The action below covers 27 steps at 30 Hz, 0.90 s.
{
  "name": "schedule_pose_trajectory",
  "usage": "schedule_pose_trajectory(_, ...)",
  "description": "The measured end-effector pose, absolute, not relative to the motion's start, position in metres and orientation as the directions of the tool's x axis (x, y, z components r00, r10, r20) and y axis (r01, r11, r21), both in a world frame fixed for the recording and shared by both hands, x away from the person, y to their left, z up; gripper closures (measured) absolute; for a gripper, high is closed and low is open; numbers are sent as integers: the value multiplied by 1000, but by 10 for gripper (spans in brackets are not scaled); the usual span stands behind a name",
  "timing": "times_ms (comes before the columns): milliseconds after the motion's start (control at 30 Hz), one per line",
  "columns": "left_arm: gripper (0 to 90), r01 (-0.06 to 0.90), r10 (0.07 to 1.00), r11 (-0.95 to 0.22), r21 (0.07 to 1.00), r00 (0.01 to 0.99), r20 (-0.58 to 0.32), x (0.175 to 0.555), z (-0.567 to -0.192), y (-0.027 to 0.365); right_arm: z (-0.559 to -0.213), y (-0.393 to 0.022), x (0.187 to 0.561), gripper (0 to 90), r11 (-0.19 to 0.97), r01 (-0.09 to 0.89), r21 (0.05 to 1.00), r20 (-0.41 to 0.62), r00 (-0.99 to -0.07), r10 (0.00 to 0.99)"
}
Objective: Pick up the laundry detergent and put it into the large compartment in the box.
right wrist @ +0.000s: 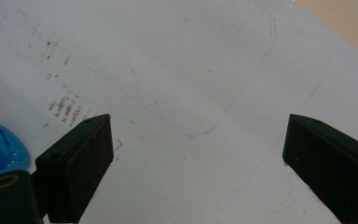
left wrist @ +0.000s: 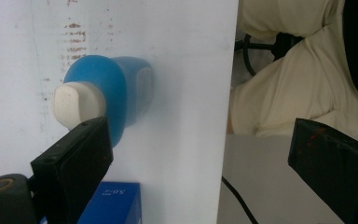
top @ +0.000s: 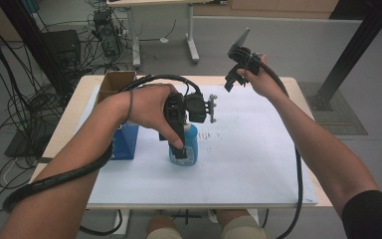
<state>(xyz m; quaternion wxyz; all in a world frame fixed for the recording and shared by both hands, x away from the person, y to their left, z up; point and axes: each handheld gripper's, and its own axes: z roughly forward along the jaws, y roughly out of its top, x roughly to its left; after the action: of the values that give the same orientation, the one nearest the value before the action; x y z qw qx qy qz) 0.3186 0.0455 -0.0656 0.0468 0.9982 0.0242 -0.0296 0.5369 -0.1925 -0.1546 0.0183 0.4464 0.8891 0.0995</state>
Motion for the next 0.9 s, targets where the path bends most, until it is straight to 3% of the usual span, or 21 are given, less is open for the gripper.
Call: schedule_pose_trajectory(900,69,62,57,-994,89,997,-49,317,-63,46,-151,-194,533,87,583,788,197,52,-602,797)
